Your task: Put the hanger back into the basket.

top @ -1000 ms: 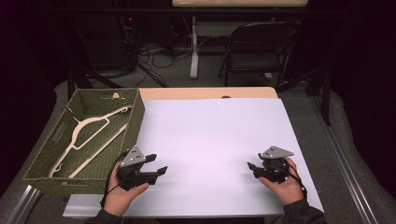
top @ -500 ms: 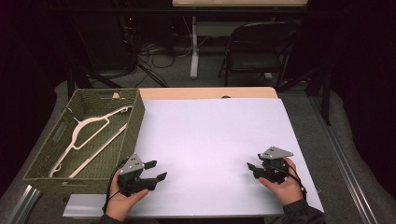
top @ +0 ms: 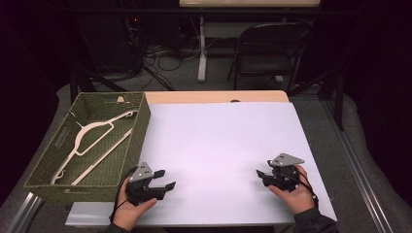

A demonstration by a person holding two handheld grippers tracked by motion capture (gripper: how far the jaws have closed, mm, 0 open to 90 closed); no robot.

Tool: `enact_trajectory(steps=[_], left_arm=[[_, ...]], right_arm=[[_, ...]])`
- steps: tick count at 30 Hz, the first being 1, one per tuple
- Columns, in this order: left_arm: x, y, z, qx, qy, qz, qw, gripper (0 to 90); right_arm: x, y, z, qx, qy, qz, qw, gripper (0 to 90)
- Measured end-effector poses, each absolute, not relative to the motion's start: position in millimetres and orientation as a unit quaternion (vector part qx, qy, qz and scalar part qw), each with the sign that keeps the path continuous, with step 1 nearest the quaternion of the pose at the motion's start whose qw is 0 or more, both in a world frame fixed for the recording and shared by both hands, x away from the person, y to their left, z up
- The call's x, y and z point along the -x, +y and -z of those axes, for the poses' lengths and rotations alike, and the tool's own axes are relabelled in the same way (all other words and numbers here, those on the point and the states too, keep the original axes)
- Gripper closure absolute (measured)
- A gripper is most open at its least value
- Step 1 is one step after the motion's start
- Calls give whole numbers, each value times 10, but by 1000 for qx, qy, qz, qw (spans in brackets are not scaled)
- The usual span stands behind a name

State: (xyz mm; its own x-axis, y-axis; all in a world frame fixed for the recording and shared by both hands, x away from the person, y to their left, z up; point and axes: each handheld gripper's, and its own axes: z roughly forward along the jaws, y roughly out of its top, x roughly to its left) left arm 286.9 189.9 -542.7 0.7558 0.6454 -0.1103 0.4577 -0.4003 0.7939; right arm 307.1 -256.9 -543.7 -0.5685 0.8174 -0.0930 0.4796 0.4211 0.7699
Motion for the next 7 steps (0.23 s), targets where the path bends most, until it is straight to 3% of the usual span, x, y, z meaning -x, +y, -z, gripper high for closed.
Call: enact_trajectory(steps=[7], left_arm=[[-2900,1880,5477,-833,332,-106,429,375]], right_arm=[[-3063,-2595,5414,-398,809,-357,245,417]])
